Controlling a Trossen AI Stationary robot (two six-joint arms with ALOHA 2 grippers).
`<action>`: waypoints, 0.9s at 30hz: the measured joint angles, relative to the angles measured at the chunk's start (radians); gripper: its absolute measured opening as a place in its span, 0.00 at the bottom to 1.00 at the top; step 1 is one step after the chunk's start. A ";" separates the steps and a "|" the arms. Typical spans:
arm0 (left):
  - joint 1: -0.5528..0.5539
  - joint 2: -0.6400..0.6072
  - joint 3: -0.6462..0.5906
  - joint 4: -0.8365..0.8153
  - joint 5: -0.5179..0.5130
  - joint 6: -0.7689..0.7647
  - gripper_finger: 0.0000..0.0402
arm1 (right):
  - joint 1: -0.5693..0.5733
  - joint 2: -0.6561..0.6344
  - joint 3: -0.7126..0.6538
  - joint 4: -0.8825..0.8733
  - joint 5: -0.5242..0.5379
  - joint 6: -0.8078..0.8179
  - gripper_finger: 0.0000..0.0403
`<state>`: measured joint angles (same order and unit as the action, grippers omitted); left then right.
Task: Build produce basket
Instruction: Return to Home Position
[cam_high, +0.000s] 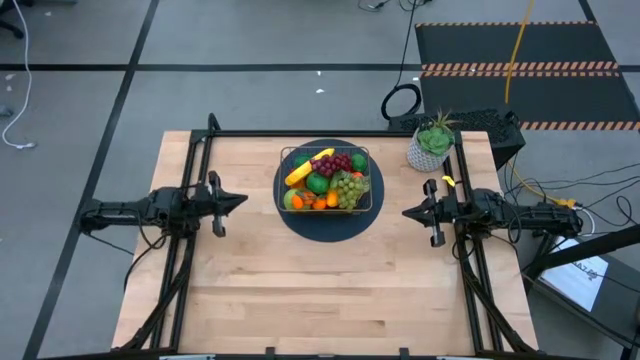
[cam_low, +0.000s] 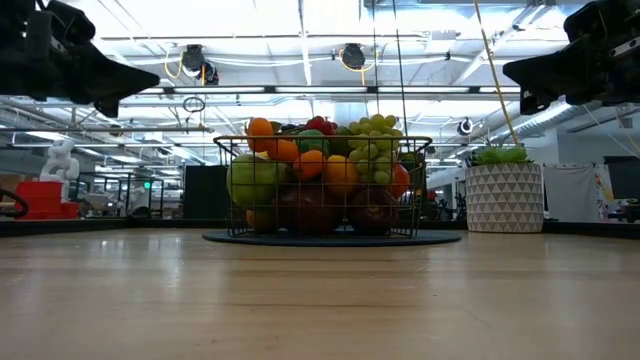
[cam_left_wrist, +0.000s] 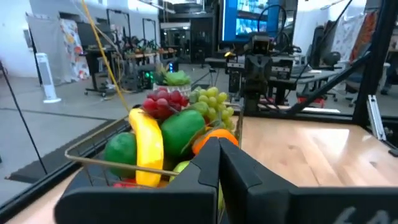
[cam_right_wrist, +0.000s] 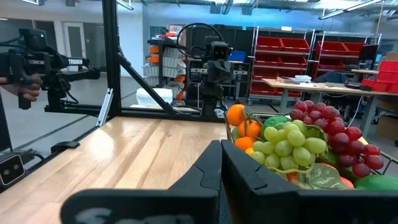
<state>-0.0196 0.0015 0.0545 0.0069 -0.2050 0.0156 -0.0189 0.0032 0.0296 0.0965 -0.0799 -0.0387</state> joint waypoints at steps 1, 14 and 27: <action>0.005 0.000 -0.004 0.000 0.007 -0.007 0.01 | 0.000 0.000 0.000 0.000 0.000 0.000 0.00; 0.019 0.002 -0.006 -0.084 0.116 -0.036 0.01 | 0.000 0.000 0.000 -0.002 0.000 0.000 0.00; 0.017 0.002 -0.045 0.070 0.122 0.028 0.01 | 0.000 0.000 0.000 -0.002 0.000 0.000 0.00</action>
<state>-0.0021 0.0036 0.0093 0.0774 -0.0829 0.0433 -0.0192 0.0032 0.0299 0.0940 -0.0795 -0.0383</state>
